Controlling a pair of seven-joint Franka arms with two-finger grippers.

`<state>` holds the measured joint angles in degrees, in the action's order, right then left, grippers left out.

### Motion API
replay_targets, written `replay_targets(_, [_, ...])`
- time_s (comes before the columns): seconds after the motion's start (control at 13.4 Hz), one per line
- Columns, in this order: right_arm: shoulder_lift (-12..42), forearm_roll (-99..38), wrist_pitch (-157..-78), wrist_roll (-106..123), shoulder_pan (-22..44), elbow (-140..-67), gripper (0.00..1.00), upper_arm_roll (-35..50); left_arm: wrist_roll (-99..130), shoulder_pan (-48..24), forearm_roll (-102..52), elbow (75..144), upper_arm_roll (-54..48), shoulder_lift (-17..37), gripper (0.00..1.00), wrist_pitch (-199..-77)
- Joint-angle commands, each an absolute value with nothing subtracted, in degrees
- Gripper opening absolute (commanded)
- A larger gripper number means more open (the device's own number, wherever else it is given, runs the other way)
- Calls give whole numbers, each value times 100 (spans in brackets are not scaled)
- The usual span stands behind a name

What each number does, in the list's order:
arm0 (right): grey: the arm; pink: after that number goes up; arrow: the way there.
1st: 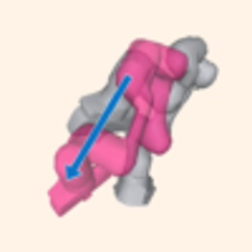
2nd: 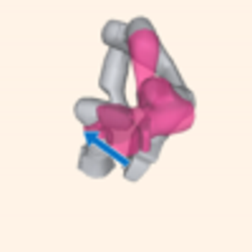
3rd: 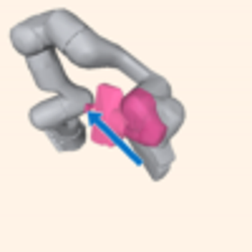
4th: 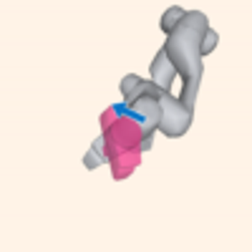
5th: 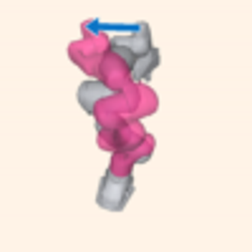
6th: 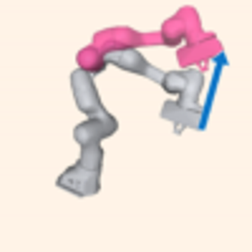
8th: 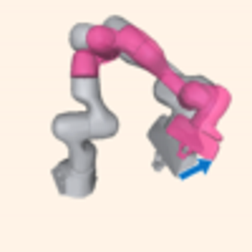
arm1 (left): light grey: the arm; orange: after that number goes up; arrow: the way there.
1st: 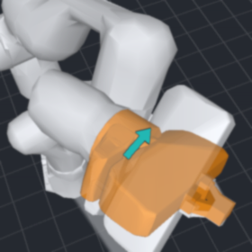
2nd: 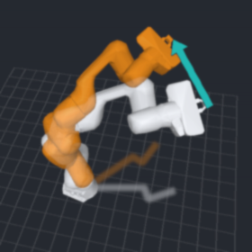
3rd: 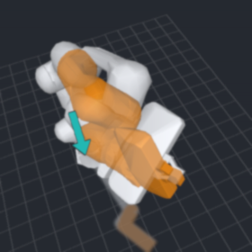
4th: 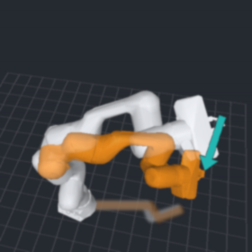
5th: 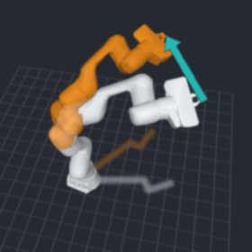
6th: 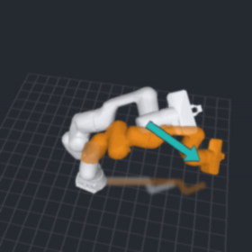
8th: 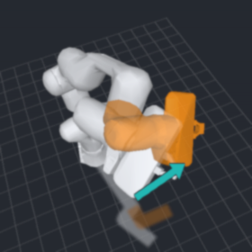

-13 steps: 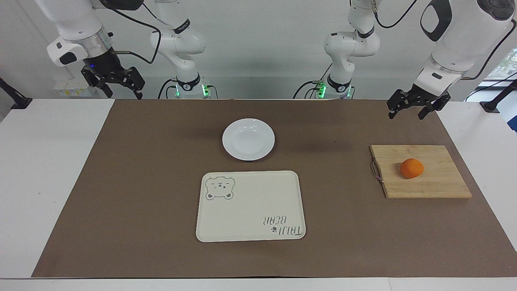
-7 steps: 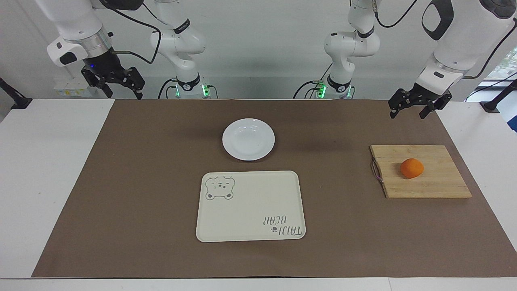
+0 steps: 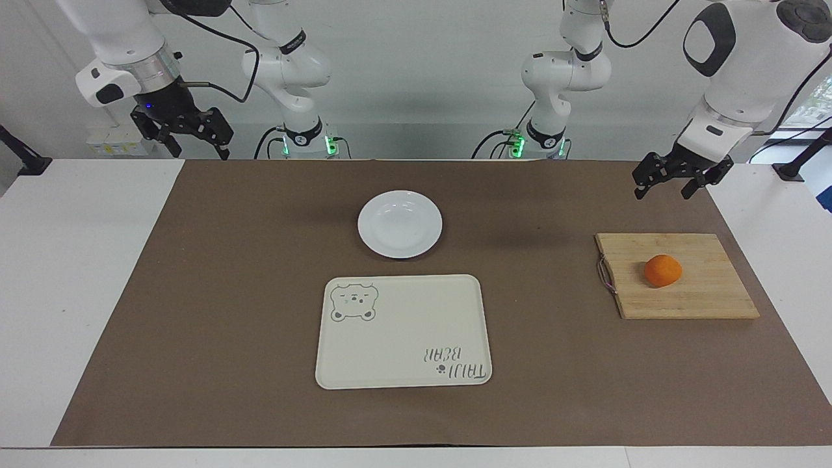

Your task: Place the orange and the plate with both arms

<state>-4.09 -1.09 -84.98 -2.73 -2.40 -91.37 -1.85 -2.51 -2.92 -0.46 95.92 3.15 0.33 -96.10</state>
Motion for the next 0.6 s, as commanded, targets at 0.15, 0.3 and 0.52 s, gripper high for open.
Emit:
replay_targets(0.15, [-483,-79,-8490,-158,-255,-9202,100,-167,-404,-10,-53,10484,308,-299,100,-10317])
replay_targets(0.3, [-483,-79,-8490,-167,-255,-9202,100,-176,-876,79,-53,10660,308,-290,100,-10598])
replay_targets(0.52, [-483,-79,-8490,-167,-255,-9202,100,-167,-1318,307,-53,10907,308,-246,100,-10880])
